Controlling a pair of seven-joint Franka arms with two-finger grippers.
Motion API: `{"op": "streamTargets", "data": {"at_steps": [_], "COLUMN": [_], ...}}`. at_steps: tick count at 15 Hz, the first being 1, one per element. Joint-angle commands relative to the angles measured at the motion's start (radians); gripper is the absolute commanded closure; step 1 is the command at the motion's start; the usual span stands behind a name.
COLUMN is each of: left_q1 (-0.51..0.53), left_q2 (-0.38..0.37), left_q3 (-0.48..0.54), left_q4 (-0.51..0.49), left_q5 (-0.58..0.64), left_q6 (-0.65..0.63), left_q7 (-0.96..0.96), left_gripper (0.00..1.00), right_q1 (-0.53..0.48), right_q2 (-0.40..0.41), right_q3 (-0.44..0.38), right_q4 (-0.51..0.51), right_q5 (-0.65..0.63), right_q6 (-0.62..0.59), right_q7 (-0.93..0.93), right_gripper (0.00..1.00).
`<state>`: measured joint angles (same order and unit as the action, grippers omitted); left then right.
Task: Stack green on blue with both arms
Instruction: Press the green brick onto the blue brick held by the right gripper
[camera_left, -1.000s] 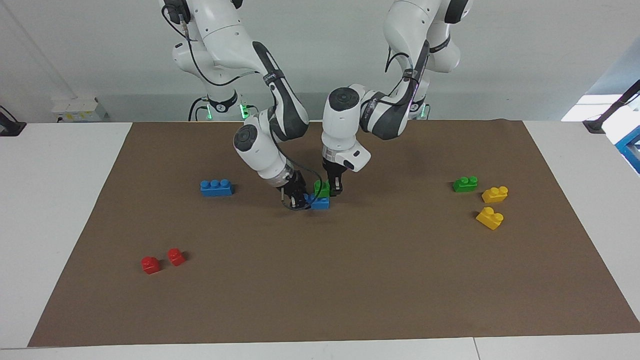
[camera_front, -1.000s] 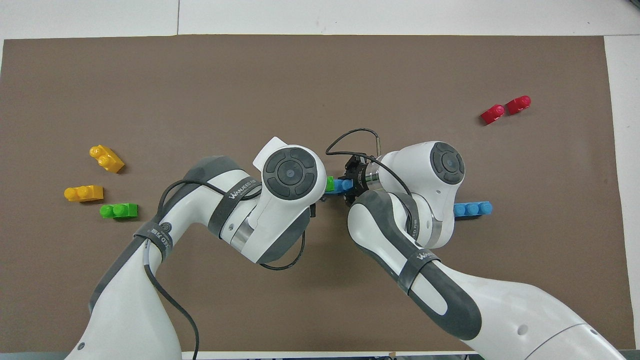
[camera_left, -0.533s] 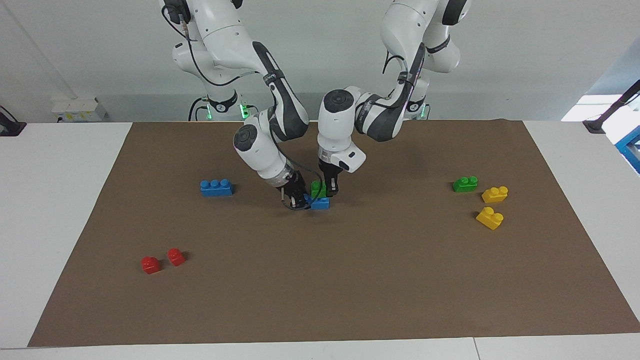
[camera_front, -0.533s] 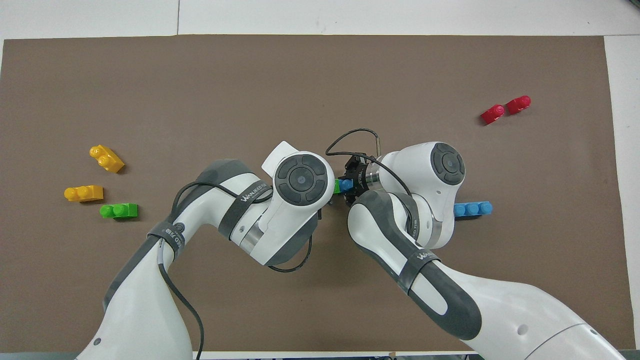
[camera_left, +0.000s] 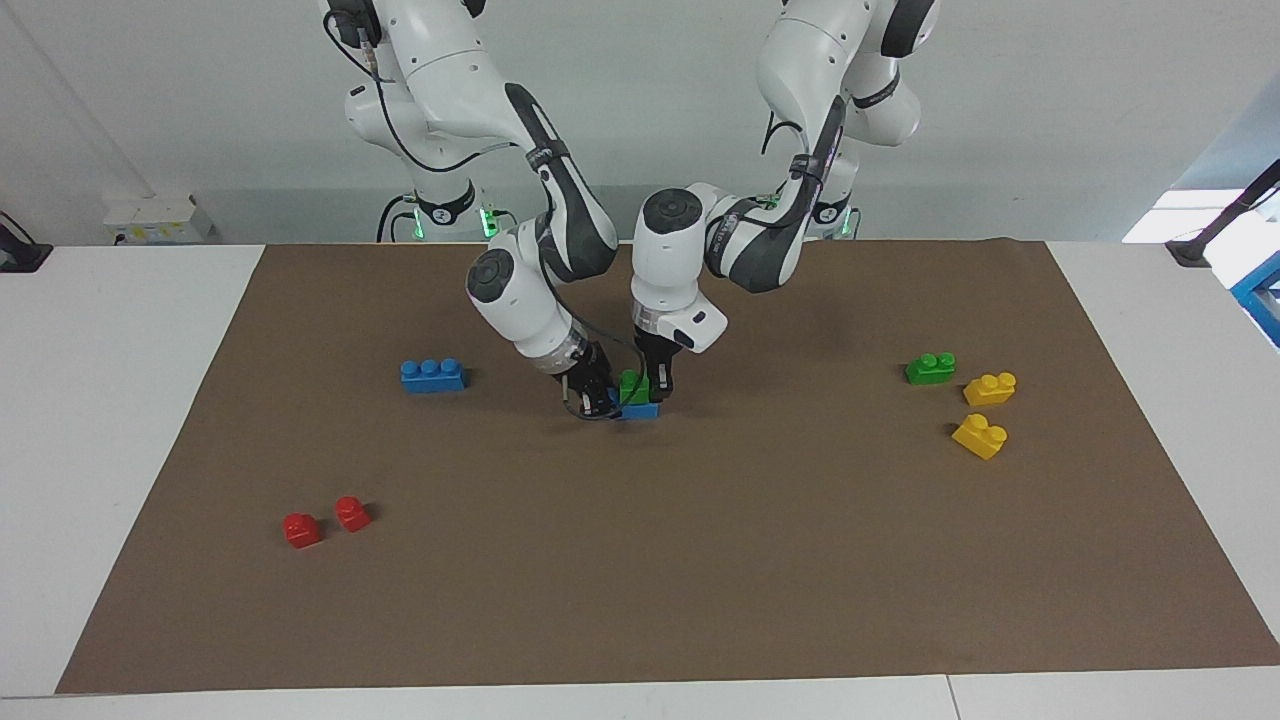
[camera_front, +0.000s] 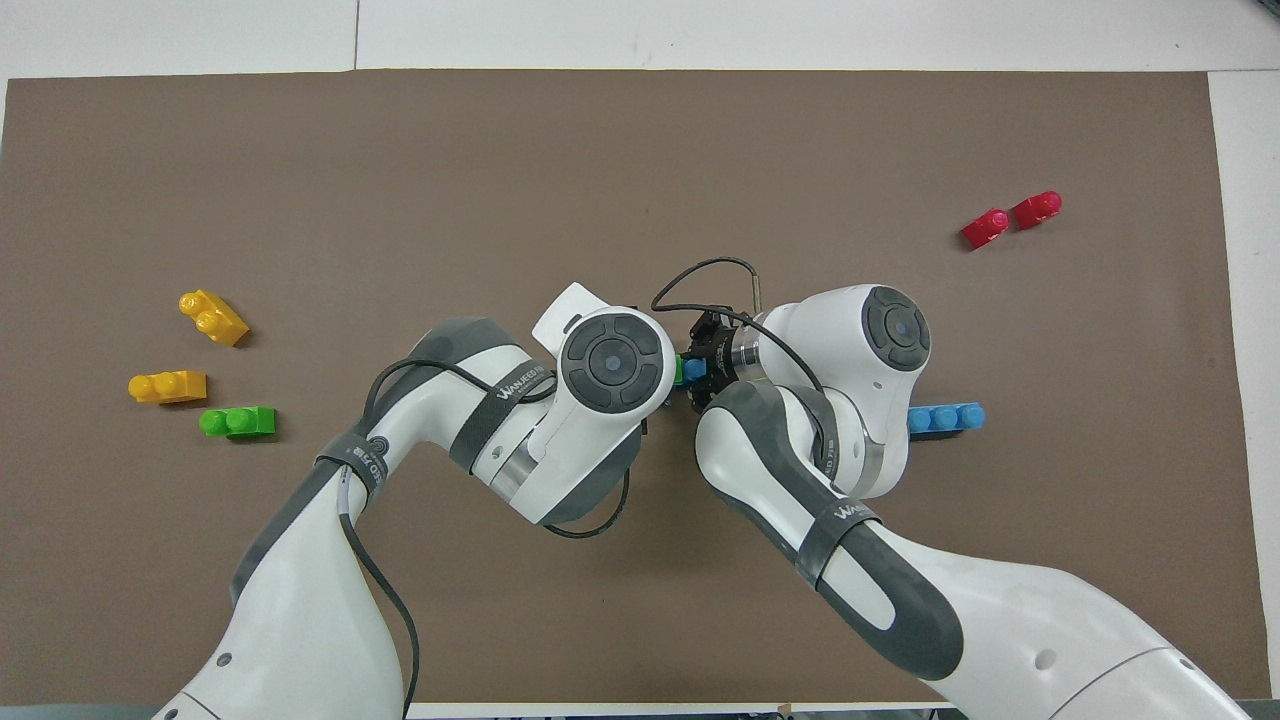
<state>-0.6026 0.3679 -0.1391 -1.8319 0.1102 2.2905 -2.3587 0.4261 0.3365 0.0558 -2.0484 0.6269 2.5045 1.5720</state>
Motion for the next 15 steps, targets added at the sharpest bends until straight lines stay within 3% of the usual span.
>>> {"op": "streamTargets", "data": {"at_steps": [1, 4, 6, 15], "left_q1": [-0.011, -0.008, -0.008, 0.073], "left_q2": [0.017, 0.019, 0.013, -0.096], "left_q3": [0.021, 0.019, 0.019, 0.015], "left_q4": [0.013, 0.009, 0.006, -0.024], "left_q5": [0.043, 0.072, 0.072, 0.069], "left_q6": [0.009, 0.006, -0.005, -0.075], "left_q7": [-0.030, -0.010, 0.001, 0.197], "left_gripper": [1.00, 1.00, 0.01, 0.00], "right_q1": [0.003, 0.003, 0.003, 0.003], "right_q2": [-0.001, -0.001, -0.001, -0.001], "right_q3": [0.001, 0.001, 0.001, 0.001], "right_q4": [-0.033, -0.033, -0.035, -0.036], "right_q5": [0.036, 0.036, 0.036, 0.036], "right_q6": [0.037, 0.037, 0.037, 0.036], "right_q7": [-0.044, -0.044, -0.047, -0.079], "right_gripper": [1.00, 1.00, 1.00, 1.00]}}
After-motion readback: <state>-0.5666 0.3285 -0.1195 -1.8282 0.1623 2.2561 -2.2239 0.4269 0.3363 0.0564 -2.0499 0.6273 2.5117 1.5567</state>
